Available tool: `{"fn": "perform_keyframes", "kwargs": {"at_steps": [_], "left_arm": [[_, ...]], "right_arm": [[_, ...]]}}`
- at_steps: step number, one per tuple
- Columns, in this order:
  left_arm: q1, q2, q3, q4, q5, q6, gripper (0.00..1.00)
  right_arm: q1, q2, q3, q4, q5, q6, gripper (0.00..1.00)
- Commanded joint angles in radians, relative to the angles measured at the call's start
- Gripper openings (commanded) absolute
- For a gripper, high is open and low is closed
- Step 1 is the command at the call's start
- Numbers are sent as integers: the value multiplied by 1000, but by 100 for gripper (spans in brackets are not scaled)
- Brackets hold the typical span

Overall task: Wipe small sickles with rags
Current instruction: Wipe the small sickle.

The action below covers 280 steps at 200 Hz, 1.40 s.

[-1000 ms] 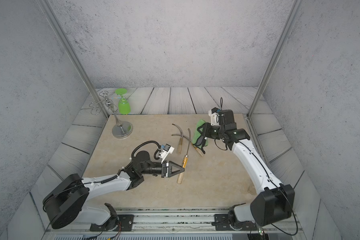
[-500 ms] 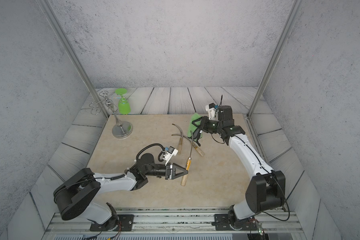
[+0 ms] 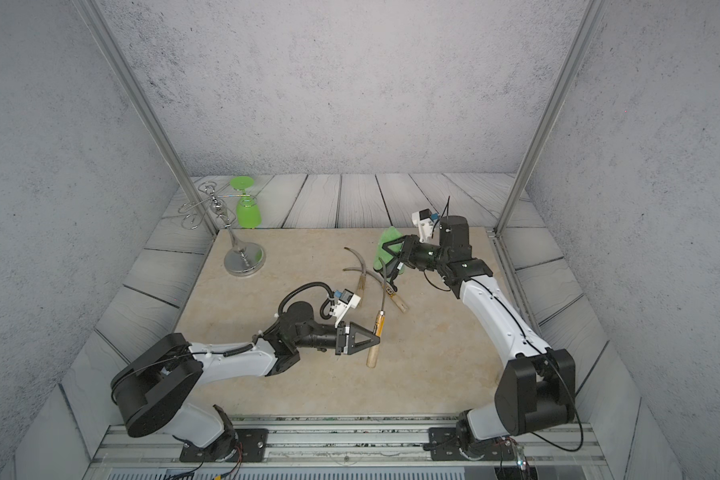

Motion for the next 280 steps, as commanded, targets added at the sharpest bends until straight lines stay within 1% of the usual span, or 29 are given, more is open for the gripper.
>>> {"fn": "perform_keyframes", "kwargs": {"at_steps": [1, 17, 49, 73, 104, 142, 162, 188, 227, 247, 280], "left_arm": [[18, -14, 64, -48, -29, 54, 0], [24, -7, 83, -65, -33, 66, 0], [37, -3, 97, -90, -42, 86, 0], [46, 4, 102, -89, -43, 90, 0], [66, 20, 114, -76, -28, 85, 0], [113, 60, 146, -34, -4, 51, 0], [145, 85, 174, -6, 12, 22, 0], [171, 110, 215, -5, 41, 15, 0], [206, 109, 231, -10, 48, 8, 0], [229, 98, 215, 9, 56, -11, 0], [263, 41, 158, 23, 71, -34, 0]], "right_arm": [[8, -73, -46, 67, -88, 75, 31], [8, -86, -83, 135, -99, 134, 31], [7, -116, -123, 201, -87, 211, 31], [7, -132, -134, 234, -91, 249, 31], [9, -146, -149, 293, -126, 303, 31], [9, -173, -173, 314, -147, 331, 31], [9, -185, -184, 293, -153, 319, 31], [8, -203, -204, 260, -153, 292, 31], [9, -229, -239, 225, -162, 259, 31], [9, -248, -242, 142, -149, 195, 31], [8, -280, -246, -8, -85, 73, 31]]}}
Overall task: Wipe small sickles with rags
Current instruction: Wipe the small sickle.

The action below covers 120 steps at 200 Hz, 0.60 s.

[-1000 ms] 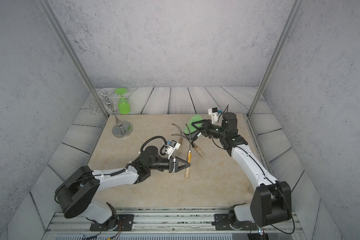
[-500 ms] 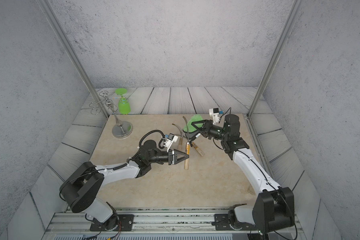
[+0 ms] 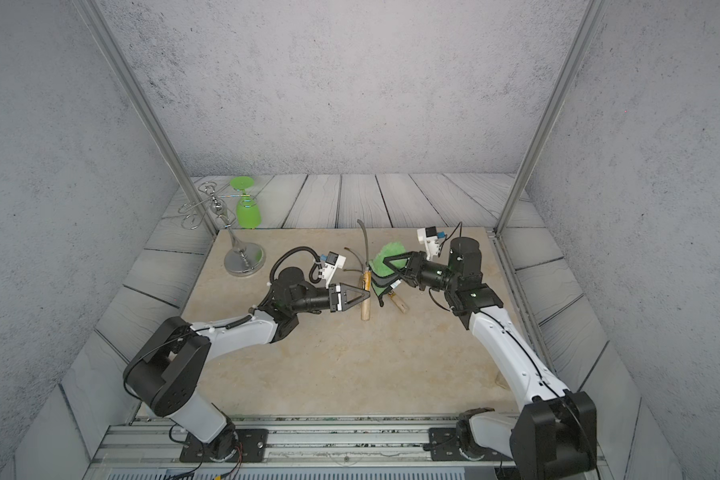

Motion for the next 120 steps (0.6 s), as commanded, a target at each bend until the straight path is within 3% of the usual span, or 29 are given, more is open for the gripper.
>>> {"fn": "perform_keyframes", "kwargs": {"at_steps": [1, 29, 89, 120], "left_arm": [[25, -61, -38, 59, 15, -27, 0], [30, -145, -104, 10, 23, -4, 0], [33, -367, -208, -346, 25, 172, 0], [32, -429, -231, -418, 36, 203, 0]], "right_arm": [[6, -58, -7, -139, 20, -119, 31], [4, -38, 2, -243, 86, -208, 31], [4, 50, 51, -543, 188, -444, 30], [5, 97, 46, -655, 245, -534, 31]]}}
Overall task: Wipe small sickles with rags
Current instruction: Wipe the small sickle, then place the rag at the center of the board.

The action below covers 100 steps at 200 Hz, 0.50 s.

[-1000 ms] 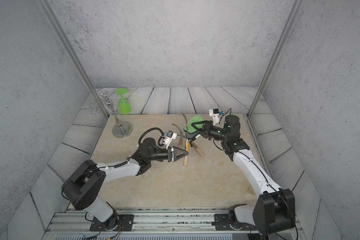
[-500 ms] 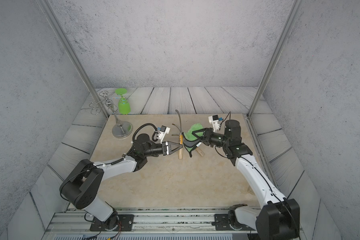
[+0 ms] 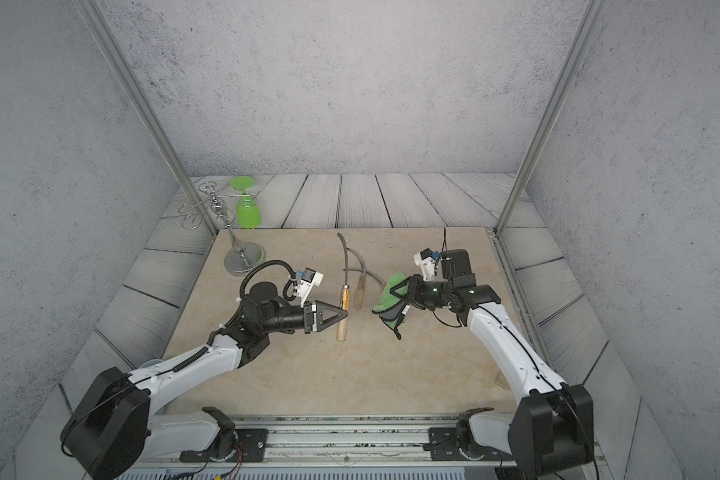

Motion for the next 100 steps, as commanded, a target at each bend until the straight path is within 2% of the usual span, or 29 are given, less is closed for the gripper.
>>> {"fn": "perform_keyframes", "kwargs": {"at_steps": [1, 53, 100], "left_arm": [[4, -42, -18, -86, 20, 63, 0], [4, -30, -36, -53, 20, 38, 0], [4, -4, -29, -33, 22, 26, 0]], "right_arm": [[4, 37, 22, -156, 67, -131, 31], [6, 131, -8, -261, 124, -220, 33], [8, 258, -25, -243, 130, -245, 35]]}}
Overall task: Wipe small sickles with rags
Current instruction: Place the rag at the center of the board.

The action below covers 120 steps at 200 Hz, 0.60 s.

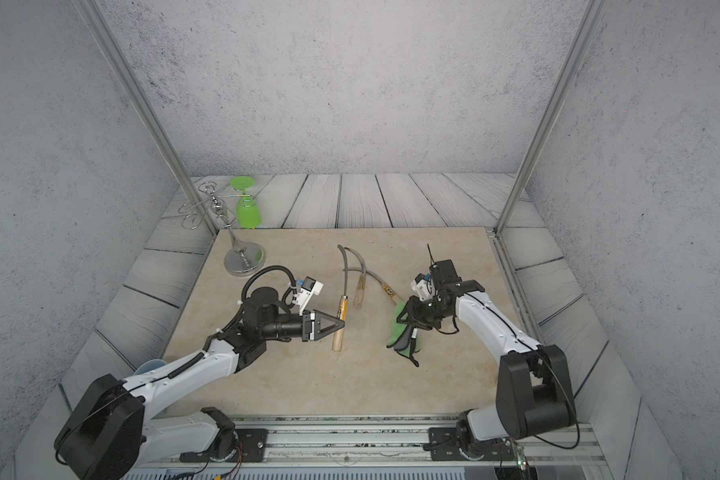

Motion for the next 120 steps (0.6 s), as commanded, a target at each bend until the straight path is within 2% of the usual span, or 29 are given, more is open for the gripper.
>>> {"fn": "perform_keyframes", "kwargs": {"at_steps": [1, 52, 78, 98, 120], "left_arm": [[4, 11, 3, 47, 21, 2, 0], [4, 40, 3, 80, 30, -16, 0], [3, 58, 11, 97, 36, -27, 0], [2, 73, 17, 113, 44, -32, 0], [2, 99, 26, 137, 56, -42, 0]], "right_arm": [[5, 71, -11, -15, 17, -42, 35], [5, 182, 19, -27, 111, -67, 43], [5, 191, 42, -56, 224, -73, 55], [4, 151, 54, -74, 308, -63, 65], [5, 97, 85, -111, 363, -57, 72]]}}
